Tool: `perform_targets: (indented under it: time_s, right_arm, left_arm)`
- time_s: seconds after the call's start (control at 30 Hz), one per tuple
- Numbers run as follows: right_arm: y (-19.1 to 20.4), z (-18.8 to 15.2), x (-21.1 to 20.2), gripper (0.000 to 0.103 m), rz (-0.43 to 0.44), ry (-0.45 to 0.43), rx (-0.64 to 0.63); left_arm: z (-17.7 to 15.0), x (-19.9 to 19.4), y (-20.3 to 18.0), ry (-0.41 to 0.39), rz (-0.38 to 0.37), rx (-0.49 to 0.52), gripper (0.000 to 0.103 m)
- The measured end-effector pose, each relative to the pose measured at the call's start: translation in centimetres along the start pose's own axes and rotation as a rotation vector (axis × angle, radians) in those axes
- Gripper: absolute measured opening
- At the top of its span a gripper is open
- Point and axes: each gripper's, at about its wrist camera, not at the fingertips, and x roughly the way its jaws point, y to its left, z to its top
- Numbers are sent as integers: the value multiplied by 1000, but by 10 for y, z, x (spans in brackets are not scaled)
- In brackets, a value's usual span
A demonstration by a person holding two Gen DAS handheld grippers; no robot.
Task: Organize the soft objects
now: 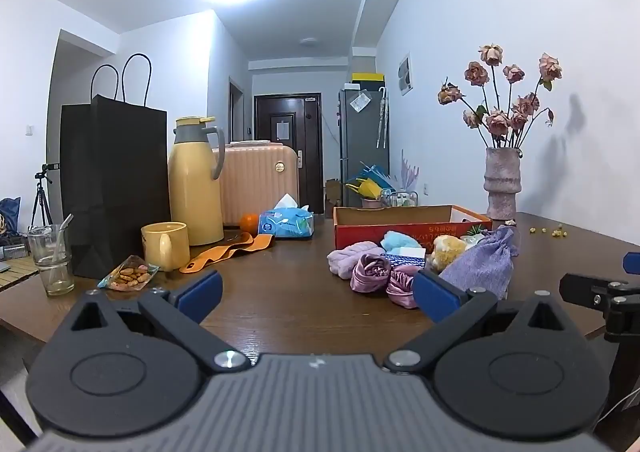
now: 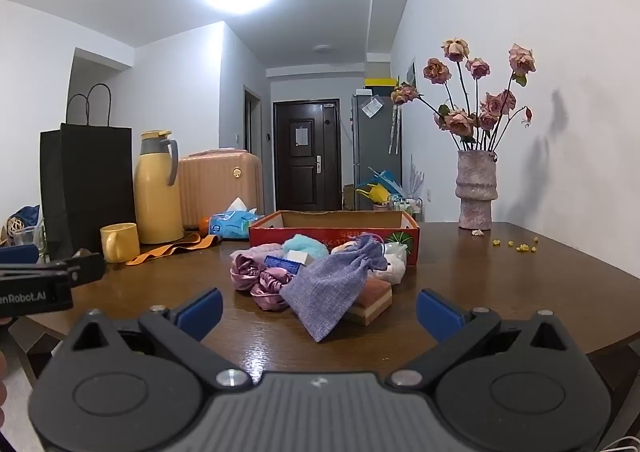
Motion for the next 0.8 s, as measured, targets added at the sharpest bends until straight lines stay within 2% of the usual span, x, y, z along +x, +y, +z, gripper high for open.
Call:
perform_targets:
  time_s: [0.3, 0.33, 0.5, 0.57, 0.8]
  right_arm:
    - [0, -1, 1, 103, 12, 10, 18]
    - [-4, -2, -2, 103, 8, -10, 12]
    - [0, -3, -5, 103, 6, -5, 8]
    - [1, -2, 1, 103, 5, 0, 10]
    - [-1, 0, 1, 103, 8, 0, 7]
  left_arm:
    - [2, -1, 0, -17, -3, 15, 103]
    - [-1, -8, -2, -39, -6, 15, 103]
    - [2, -13, -4, -28, -3, 10, 103]
    - [-1, -1, 0, -14, -6, 9, 103]
    - [-1, -1, 1, -16, -6, 7, 103]
